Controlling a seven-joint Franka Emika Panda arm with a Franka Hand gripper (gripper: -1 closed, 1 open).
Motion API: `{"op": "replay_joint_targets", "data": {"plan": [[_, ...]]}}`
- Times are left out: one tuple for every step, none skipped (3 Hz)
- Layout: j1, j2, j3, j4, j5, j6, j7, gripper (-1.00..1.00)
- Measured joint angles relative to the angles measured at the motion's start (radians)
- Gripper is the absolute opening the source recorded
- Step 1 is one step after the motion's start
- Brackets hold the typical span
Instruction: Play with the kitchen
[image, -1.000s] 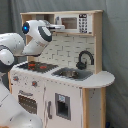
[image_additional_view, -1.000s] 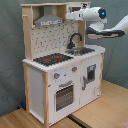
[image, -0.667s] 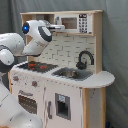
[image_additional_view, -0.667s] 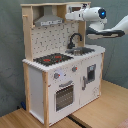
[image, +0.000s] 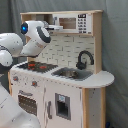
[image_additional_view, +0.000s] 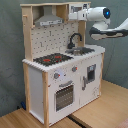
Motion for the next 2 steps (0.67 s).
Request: {"op": "replay_joint_targets", "data": {"plan": [[0.048, 0.0, -0.043, -0.044, 0.0, 0.061, -0.013, -1.0], [0.112, 0.0, -0.096, -0.086, -0.001, 0.101, -0.027, -1.0]]}}
